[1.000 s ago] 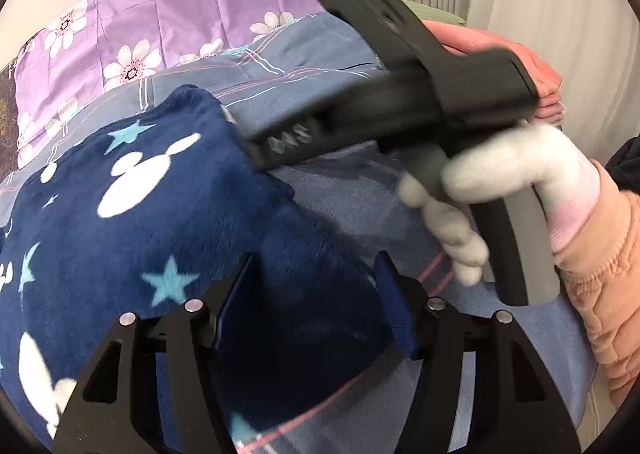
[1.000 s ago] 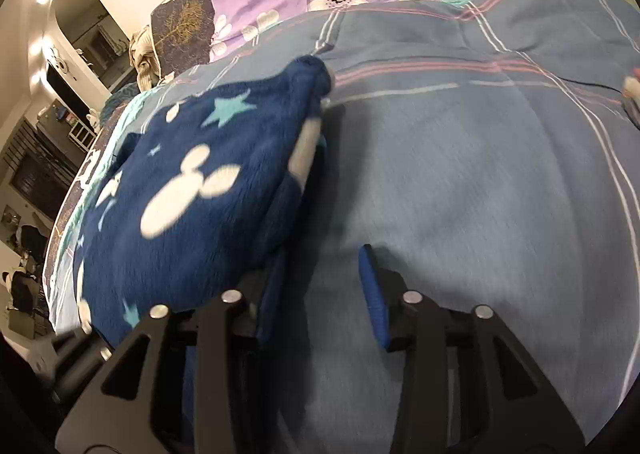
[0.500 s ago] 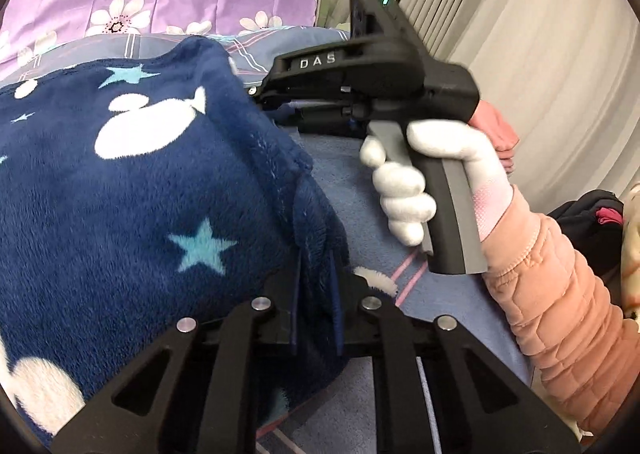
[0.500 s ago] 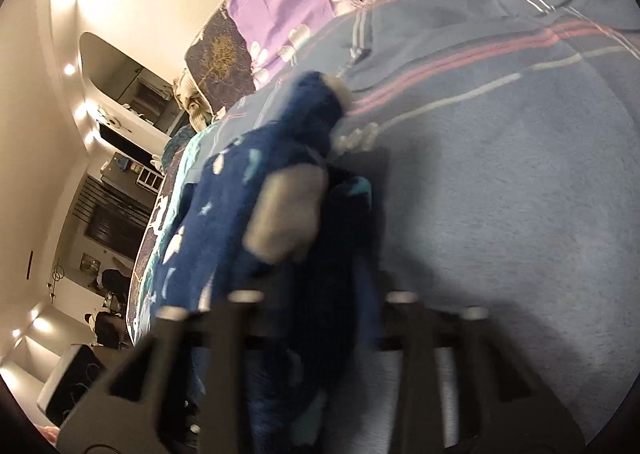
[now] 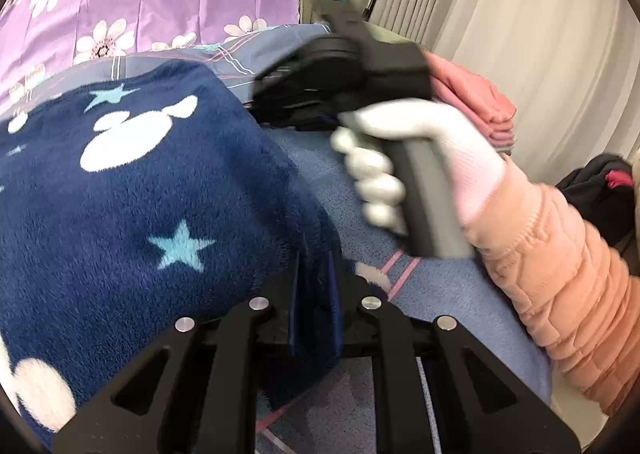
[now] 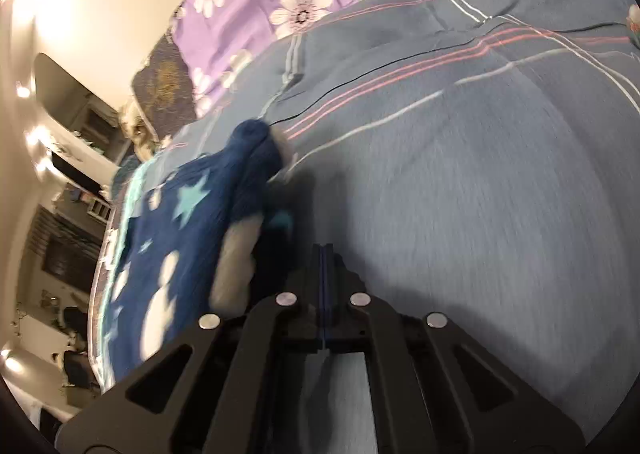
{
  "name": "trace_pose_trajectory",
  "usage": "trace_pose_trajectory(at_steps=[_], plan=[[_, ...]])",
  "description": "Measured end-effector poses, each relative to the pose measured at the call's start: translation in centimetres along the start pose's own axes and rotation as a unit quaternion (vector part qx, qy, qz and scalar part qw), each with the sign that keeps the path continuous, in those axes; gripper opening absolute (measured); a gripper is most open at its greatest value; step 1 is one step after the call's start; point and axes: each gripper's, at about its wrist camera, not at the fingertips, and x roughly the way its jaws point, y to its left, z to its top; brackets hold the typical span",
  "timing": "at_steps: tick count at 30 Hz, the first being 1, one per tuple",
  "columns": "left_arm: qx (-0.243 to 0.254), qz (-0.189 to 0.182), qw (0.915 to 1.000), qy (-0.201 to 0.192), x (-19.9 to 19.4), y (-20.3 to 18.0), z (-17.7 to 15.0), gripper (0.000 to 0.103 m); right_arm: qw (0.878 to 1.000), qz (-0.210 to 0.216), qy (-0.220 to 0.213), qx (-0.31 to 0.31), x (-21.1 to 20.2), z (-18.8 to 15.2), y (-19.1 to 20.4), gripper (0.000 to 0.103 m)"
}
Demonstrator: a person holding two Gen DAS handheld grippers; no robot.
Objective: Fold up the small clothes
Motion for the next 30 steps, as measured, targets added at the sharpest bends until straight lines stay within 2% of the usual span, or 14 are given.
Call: trace_pose_trajectory(at_steps=[3, 7, 8, 10, 11, 13, 15, 18, 20, 21, 22, 23, 27, 30], plan=[[-0.008, -0.006, 1.0, -0.003, -0.2, 0.2, -0.1, 0.013, 0.999, 0.007, 0.008, -0.046, -2.3, -2.2, 1.6, 0.008], [0.017, 0.007, 0.9998, -0.007, -0.3, -0.7, 0.0, 0.015, 0.998, 0.019, 0.0, -0.06, -5.8, -6.3, 2.1, 0.011], [0.026, 0.004, 0.9996, -0.007, -0.3, -1.2, 0.0, 0.016, 0.998, 0.032, -0.005, -0.057, -6.7, -7.3, 2.1, 0.011], [0.034, -0.033, 0.9988, 0.013, 0.0, -2.2, -0.6, 0.016, 0.997, 0.06, -0.013, -0.046, -8.2, -9.0, 1.8, 0.011], [0.037, -0.032, 0.9986, 0.02, 0.4, -2.3, -0.7, 0.018, 0.997, 0.065, -0.016, -0.039, -8.8, -10.1, 1.5, 0.011], [0.047, -0.017, 0.9984, 0.028, 0.9, -2.7, -1.2, 0.019, 0.998, 0.05, -0.002, -0.035, -8.5, -11.4, 1.2, 0.012], [0.037, -0.022, 0.9986, 0.031, 0.8, -2.5, -1.2, 0.019, 0.999, 0.013, 0.033, -0.014, -7.0, -12.9, 0.2, 0.01], [0.032, -0.02, 0.9988, 0.032, -0.1, -2.4, -1.3, 0.02, 0.999, 0.001, 0.031, -0.01, -7.5, -13.5, 0.4, 0.006], [0.036, -0.023, 0.9987, 0.027, -1.7, -2.3, -2.0, 0.023, 0.999, -0.032, 0.023, -0.024, -8.1, -13.6, 1.3, 0.006], [0.038, -0.023, 0.9987, 0.022, -2.6, -2.2, -2.3, 0.029, 0.998, -0.054, 0.016, -0.036, -8.6, -13.7, 1.9, 0.006], [0.041, -0.018, 0.9989, 0.012, -3.9, -1.7, -2.6, 0.037, 0.996, -0.075, 0.004, -0.051, -9.2, -13.8, 2.8, 0.01], [0.042, -0.009, 0.9991, 0.001, -5.0, -1.0, -3.0, 0.04, 0.995, -0.083, -0.004, -0.061, -9.7, -13.9, 3.4, 0.011], [-0.002, 0.049, 0.9979, -0.043, -11.1, 3.9, -5.2, 0.041, 0.987, -0.106, -0.051, -0.111, -12.0, -15.0, 6.8, 0.019], [-0.06, 0.111, 0.9894, -0.072, -14.9, 8.6, -6.6, 0.04, 0.976, -0.126, -0.066, -0.163, -11.7, -15.2, 10.5, 0.022]])
